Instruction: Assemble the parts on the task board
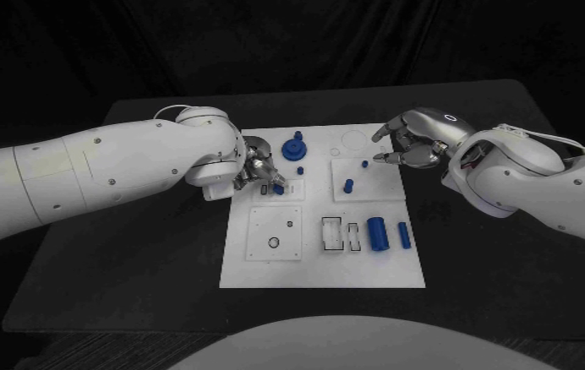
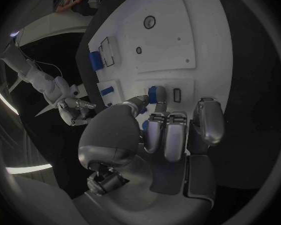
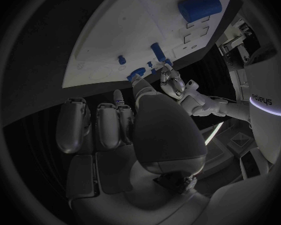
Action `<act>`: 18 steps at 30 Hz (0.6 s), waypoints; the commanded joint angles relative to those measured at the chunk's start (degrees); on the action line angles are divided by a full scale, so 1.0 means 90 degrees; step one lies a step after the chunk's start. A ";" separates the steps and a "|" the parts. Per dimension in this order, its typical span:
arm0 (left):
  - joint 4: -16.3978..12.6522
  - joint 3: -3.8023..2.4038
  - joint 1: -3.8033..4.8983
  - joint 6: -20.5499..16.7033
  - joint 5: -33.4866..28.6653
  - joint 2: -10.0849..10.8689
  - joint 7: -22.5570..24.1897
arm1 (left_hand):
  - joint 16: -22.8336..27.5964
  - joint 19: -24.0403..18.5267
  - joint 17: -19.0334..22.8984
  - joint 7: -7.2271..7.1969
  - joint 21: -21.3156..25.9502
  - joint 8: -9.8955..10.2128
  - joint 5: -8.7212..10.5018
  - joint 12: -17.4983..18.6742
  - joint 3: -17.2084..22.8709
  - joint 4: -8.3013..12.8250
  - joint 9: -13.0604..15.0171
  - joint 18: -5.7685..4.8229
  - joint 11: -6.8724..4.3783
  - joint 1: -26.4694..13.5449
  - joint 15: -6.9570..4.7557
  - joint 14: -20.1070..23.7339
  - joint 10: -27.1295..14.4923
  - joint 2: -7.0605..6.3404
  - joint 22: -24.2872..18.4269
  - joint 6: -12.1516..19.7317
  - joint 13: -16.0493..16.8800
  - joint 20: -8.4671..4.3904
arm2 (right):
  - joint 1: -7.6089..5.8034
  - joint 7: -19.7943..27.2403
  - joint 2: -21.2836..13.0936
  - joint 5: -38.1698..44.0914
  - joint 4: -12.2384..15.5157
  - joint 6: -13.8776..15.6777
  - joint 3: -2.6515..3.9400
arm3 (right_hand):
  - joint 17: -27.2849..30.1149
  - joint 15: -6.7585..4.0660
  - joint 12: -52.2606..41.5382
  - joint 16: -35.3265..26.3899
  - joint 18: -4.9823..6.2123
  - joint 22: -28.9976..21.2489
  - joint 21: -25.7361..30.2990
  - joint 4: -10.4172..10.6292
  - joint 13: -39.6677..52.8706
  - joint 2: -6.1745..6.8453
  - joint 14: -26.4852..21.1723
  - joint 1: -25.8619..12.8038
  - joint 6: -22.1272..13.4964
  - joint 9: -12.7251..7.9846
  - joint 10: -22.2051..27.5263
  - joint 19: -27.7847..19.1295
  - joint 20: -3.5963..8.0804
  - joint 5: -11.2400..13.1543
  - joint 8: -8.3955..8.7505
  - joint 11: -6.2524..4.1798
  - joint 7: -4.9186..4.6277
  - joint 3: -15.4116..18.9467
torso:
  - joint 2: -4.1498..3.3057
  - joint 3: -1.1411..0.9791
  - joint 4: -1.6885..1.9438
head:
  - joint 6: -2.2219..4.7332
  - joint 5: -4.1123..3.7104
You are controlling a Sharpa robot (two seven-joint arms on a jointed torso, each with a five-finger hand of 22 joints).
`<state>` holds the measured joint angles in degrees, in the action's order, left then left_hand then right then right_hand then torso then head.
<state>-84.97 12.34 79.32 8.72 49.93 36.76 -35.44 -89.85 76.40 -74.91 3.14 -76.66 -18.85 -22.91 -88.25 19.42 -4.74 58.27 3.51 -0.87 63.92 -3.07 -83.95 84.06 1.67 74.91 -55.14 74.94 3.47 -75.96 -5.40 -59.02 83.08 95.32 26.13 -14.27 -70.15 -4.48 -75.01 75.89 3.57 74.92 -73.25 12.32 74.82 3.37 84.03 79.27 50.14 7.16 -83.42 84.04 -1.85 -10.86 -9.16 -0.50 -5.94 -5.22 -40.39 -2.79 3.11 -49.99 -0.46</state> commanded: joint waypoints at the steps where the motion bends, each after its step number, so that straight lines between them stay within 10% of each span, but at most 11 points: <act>1: -0.0072 -0.0004 -0.0012 -0.0295 -0.0015 0.0020 0.0153 | -0.0017 -0.0048 -0.1677 -0.0016 0.0043 0.0043 -0.0002 0.0049 0.0516 0.0463 -0.0010 0.0095 0.0017 -0.0009 0.0005 -0.0672 0.0406 -0.0012 0.0514 0.0056 0.1474 -0.0008 | 0.0022 -0.0011 -0.0015 0.0011 -0.0001 0.0027 0.0003 | 0.0005 0.0049 0.0030 0.0004 -0.0020 0.1178 0.0019 -0.0028 -0.0220 -0.0048 0.0304 0.0039 0.0037 -0.0006 -0.0012 0.0093 -0.0035 -0.0021 -0.0023 0.0043 0.0013 0.0009 | -0.0001 0.0002 0.0003 | -0.0001 0.0001; 18: -0.0354 -0.0003 -0.0074 -0.1061 -0.0014 0.0269 0.0017 | -0.0017 -0.0005 -0.1677 0.0003 0.0011 0.0072 -0.0053 0.0109 0.0603 0.0470 -0.0012 0.0084 0.0029 -0.0028 0.0014 -0.0672 0.0348 0.0000 0.0552 0.0074 0.1425 0.0001 | 0.0034 -0.0005 -0.0050 0.0011 0.0016 0.0067 0.0003 | 0.0015 0.0052 0.0046 -0.0002 -0.0019 0.1176 0.0027 -0.0040 -0.0239 -0.0047 0.0301 0.0052 0.0033 -0.0013 -0.0005 0.0090 -0.0038 -0.0024 -0.0015 0.0045 0.0009 0.0006 | 0.0002 -0.0005 0.0010 | -0.0001 0.0016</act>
<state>-87.98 12.35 78.80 1.52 49.93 39.18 -35.48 -89.85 76.40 -74.91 3.27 -76.43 -18.47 -23.20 -87.58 19.82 -5.13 58.21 3.50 -0.87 63.76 -3.07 -83.95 84.06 1.52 74.90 -54.84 74.94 3.47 -75.81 -5.36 -59.44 83.07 95.37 26.19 -14.27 -70.02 -4.48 -74.74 75.89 3.57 74.91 -73.25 12.32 74.86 3.16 84.03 79.48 50.14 7.10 -83.42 84.04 -1.85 -10.86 -9.16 -0.50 -5.94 -5.22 -40.36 -2.81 3.16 -49.99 -0.38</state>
